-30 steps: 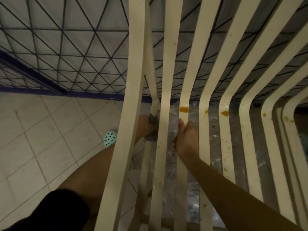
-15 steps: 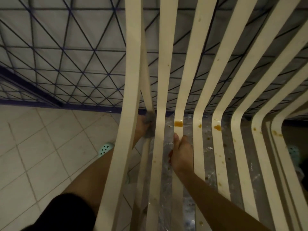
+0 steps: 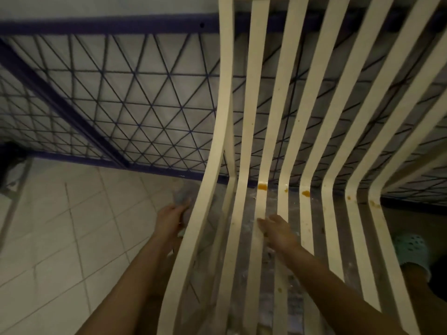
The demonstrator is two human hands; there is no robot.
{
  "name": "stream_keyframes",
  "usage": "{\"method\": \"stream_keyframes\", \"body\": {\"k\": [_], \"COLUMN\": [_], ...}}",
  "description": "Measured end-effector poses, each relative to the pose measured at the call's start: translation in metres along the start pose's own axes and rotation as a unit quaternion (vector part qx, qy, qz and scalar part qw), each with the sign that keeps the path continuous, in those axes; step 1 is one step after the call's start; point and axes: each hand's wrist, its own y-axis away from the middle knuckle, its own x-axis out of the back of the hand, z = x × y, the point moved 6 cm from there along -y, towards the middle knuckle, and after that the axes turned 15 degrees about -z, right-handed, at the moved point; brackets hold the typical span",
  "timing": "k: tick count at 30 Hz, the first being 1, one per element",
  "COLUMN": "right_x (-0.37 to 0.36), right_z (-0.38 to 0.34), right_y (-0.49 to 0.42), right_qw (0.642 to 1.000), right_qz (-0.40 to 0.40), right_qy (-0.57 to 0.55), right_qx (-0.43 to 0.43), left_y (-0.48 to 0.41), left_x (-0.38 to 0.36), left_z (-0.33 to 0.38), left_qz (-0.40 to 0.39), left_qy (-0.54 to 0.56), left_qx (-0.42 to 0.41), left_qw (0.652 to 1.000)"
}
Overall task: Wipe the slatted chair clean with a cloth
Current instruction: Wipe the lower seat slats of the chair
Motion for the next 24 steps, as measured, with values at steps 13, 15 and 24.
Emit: {"method": "stream_keyframes", "body": {"k": [13,15,24], "right_x": [-0.014,-0.02,-0.007], "right_z": [-0.011,-0.017,-0.004], "right_y": [0.187,0.206,0.245], "right_qw": [0.986,0.979,0.968], "right_qz": [-0.091,-0.099,-0.057], "right_qy": [-0.051,-0.07,-0.133], "right_qx": [0.132,0.164,0.206], "left_y": [0.181,0.199,0.216], "left_x": [-0.06,-0.091,-0.162], "left_z": [0.083,0.067,-0.021], "left_qz": [-0.106,-0.133,-0.19], "left_qy": [0.14,0.125,0.082], "left_qx": [-0.227,-0.2,-0.068], "left_qw": [0.958,0.963,0.976]}}
